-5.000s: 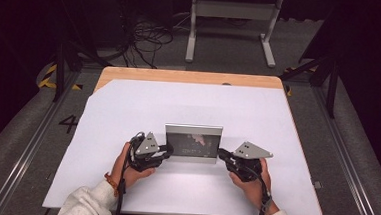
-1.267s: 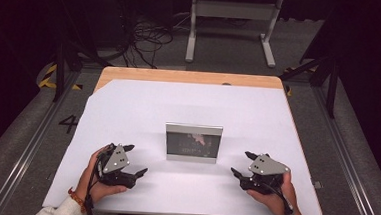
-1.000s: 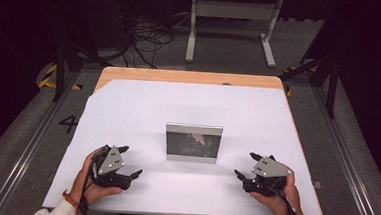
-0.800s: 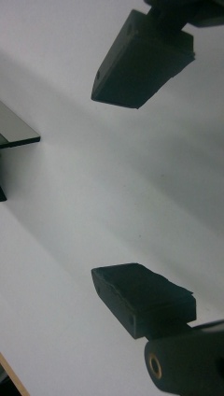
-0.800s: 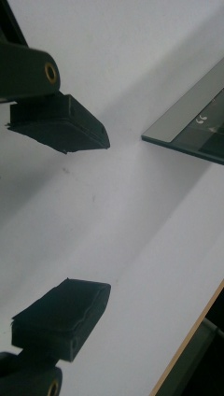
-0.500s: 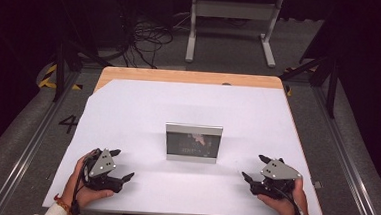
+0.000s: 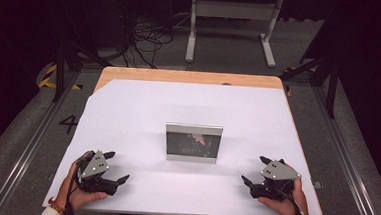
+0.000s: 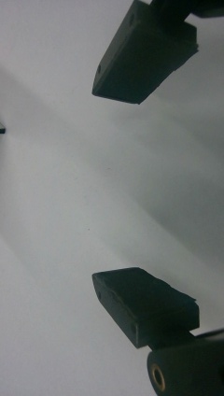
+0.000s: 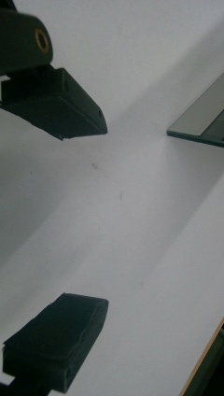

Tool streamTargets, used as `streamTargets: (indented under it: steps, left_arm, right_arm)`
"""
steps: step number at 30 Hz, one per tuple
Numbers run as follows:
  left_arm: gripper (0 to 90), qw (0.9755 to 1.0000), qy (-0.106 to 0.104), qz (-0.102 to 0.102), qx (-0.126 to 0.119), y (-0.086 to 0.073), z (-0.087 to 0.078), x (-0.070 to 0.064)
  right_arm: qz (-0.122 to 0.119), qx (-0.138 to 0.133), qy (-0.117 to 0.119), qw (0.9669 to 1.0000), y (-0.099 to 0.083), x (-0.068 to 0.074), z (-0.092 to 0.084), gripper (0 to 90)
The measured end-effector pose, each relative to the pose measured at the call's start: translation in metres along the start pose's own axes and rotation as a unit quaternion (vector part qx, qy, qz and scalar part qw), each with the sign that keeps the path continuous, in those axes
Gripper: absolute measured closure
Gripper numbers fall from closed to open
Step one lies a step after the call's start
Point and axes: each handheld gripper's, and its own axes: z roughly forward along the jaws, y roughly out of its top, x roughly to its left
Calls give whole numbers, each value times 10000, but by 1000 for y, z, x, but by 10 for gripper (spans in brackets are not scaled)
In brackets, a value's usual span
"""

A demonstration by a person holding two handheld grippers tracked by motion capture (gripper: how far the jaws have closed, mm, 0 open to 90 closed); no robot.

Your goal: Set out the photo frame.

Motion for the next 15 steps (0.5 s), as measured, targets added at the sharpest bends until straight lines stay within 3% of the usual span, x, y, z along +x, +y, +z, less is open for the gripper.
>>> streamTargets:
  steps: [4, 12, 15]
  left_arm:
    - [87, 9999, -38, 110, 16, 1, 2, -2]
    - [74, 9999, -53, 10, -147, 2, 0, 0]
    - [74, 9999, -69, 32, -105, 3, 2, -1]
  right_arm:
    - [-1, -57, -12, 10000, 0, 3, 0, 140]
    - [-27, -87, -48, 9999, 0, 7, -1, 145]
    - [-32, -78, -76, 9999, 0, 7, -2, 147]
